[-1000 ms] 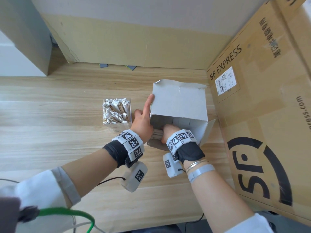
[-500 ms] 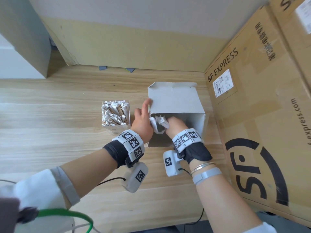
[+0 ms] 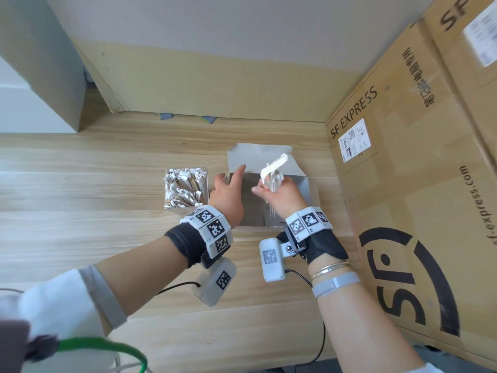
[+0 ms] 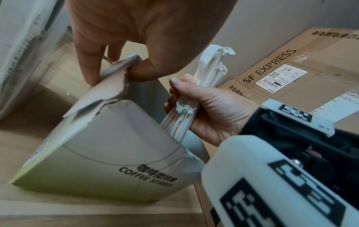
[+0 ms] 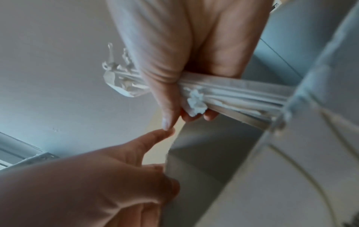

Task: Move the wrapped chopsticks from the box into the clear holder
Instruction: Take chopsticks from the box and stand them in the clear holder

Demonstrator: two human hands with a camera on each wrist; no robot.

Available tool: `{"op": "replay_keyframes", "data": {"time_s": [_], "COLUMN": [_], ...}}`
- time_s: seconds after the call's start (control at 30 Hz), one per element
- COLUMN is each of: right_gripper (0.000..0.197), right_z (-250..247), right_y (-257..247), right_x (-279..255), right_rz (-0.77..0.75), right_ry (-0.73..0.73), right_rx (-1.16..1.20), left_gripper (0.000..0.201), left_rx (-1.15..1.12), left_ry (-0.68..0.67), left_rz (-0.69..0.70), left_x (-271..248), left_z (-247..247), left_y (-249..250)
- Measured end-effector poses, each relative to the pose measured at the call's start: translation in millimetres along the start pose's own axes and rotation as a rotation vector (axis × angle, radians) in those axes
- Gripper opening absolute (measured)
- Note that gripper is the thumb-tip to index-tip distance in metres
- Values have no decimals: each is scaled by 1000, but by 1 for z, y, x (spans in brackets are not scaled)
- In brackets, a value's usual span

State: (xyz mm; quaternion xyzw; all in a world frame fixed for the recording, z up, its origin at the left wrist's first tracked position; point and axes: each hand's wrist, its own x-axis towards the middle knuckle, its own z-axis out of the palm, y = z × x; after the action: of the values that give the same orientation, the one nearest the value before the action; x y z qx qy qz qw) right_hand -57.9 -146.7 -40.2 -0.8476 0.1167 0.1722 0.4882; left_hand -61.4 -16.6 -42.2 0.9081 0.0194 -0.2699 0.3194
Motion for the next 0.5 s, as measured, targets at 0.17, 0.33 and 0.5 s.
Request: {"op": "replay_keyframes", "data": {"time_s": [0.17,0.33,0.5], "right_gripper": [19,27,40], "right_z": [0,13,25], "right_y": [-8,-25,-46], "right_x": [3,6,9], "right_rz": [-73,-121,-202], "right_ry": [59,105,116], "right_rx": [98,166,248], "left_gripper": [73,52,44], "left_rx": [3,62,192], "left_ry": [56,195,301], "left_rz": [177,287,162], "left_x": [-3,6,8], "left_z": [-10,-31,-51], "left_y": [2,-5,-26]}}
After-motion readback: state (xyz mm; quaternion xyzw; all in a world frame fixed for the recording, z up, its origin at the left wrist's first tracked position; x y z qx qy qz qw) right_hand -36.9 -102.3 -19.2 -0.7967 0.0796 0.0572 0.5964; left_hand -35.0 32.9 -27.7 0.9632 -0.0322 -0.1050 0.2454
